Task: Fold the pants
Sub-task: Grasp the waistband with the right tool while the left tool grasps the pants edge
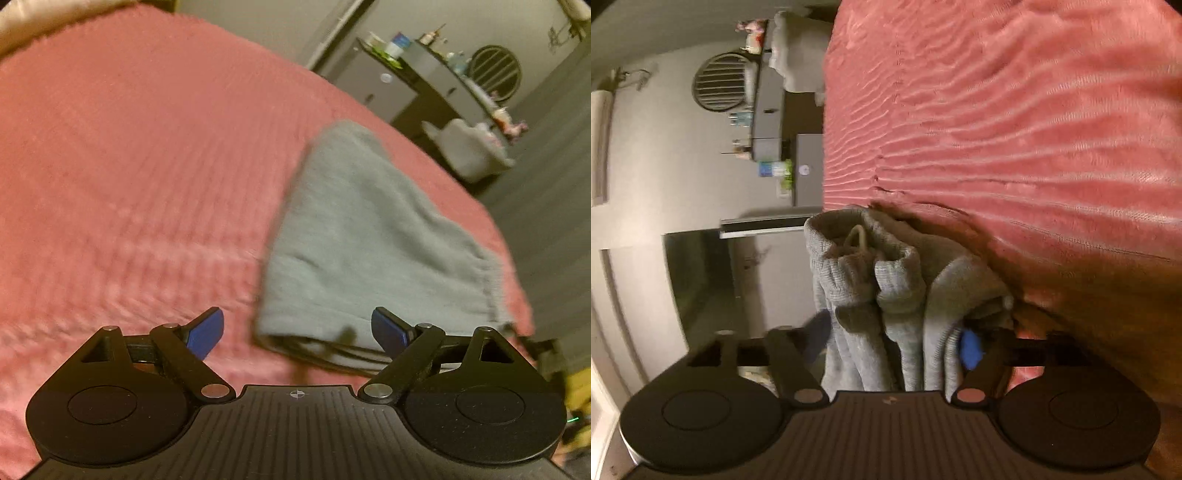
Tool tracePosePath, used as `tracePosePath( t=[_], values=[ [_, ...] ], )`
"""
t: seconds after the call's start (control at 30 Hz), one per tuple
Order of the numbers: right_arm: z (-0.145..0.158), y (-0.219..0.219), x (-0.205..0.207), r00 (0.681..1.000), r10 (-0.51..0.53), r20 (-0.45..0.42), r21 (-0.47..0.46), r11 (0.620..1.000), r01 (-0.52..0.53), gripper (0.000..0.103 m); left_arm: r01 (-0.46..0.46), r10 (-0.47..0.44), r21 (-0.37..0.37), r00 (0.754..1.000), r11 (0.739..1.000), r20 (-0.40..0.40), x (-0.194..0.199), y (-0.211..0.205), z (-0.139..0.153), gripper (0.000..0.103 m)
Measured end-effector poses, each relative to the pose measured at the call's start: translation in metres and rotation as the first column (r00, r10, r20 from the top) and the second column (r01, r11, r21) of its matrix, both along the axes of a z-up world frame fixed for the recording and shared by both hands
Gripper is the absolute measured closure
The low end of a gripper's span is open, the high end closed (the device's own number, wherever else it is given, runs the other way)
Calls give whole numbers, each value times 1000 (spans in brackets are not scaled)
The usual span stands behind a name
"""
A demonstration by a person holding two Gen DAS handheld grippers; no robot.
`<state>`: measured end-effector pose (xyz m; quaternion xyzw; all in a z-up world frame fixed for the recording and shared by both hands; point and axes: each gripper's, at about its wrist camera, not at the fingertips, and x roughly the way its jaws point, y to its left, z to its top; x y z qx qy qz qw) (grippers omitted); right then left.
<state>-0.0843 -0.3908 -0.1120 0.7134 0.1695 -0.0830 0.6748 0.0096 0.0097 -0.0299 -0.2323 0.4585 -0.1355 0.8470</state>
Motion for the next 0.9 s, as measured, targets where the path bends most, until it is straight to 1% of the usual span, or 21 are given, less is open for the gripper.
tracePosePath(
  t=[0.03, 0.1, 0.13, 0.17, 0.23, 0.3, 0.37, 0.4, 0.43, 0.5, 0.53, 0.57, 0.6, 0.63, 0.7, 0.73, 0.77, 0.8, 0.83, 0.87, 0.9],
  values=[
    [-6, 1, 0, 1000, 0, 28, -6, 1000, 0, 26, 5, -5, -34, 1000, 999, -17, 2, -2, -4, 11],
    [-15, -1, -3, 998, -3, 58, 19, 1000, 2, 23, -5, -3, -112, 998, 994, -67, 13, -5, -17, 11],
    [-18, -4, -3, 997, 0, 76, 42, 999, -3, 21, -34, 19, -156, 995, 987, -96, 17, -3, -22, 11],
    [-18, -7, 0, 996, 7, 89, 56, 998, -12, 16, -74, 49, -196, 991, 978, -126, 20, 0, -30, 10],
    [-18, -10, 6, 996, 21, 92, 58, 998, -27, 13, -149, 88, -289, 973, 946, -213, 27, 6, -47, 12],
    [-19, -8, 8, 995, 25, 93, 44, 999, -30, 14, -217, 109, -377, 951, 900, -288, 30, 9, -57, 17],
    [-17, -7, 2, 995, 37, 92, 27, 999, -40, 17, -261, 131, -438, 943, 860, -305, 25, 14, -60, 17],
    [-16, -6, 2, 995, 45, 84, 17, 999, -47, 23, -275, 149, -446, 943, 852, -296, 19, 14, -58, 17],
    [-16, -5, -1, 996, 51, 78, 7, 999, -51, 26, -275, 156, -452, 946, 849, -283, 19, 13, -57, 17],
    [-18, -2, -8, 996, 61, 71, -8, 998, -61, 36, -252, 140, -451, 954, 856, -266, 21, 9, -53, 17],
    [-19, -2, -12, 996, 58, 74, -7, 998, -58, 36, -229, 132, -433, 961, 872, -243, 23, 8, -51, 17],
    [-19, -2, -13, 995, 56, 77, -3, 998, -56, 36, -205, 121, -394, 966, 896, -228, 27, 3, -49, 17],
    [-19, -2, -13, 996, 55, 76, -4, 998, -55, 35, -192, 111, -367, 966, 910, -232, 32, 0, -50, 17],
    [-18, -2, -13, 995, 57, 77, -9, 998, -56, 34, -198, 112, -357, 962, 913, -247, 33, -4, -54, 16],
    [-14, 0, -8, 996, 57, 70, -24, 998, -56, 23, -242, 141, -351, 947, 905, -289, 36, -8, -62, 17],
    [-11, 2, -6, 996, 60, 64, -37, 998, -58, 20, -256, 154, -348, 943, 902, -295, 37, -9, -62, 17],
    [-8, 3, -4, 997, 61, 56, -48, 997, -59, 16, -257, 156, -334, 941, 907, -299, 39, -10, -61, 18],
    [-7, 4, -1, 997, 61, 40, -55, 997, -59, 15, -251, 155, -314, 941, 916, -300, 41, -12, -58, 20],
    [-5, 5, 2, 998, 59, 12, -70, 996, -58, 16, -245, 158, -281, 941, 928, -300, 47, -17, -55, 31],
    [-4, 6, 5, 998, 57, -17, -82, 995, -59, 23, -230, 155, -229, 940, 946, -304, 51, -19, -51, 51],
    [-2, 7, 8, 997, 53, -49, -99, 993, -58, 35, -215, 149, -194, 940, 957, -307, 51, -18, -50, 58]
  ],
)
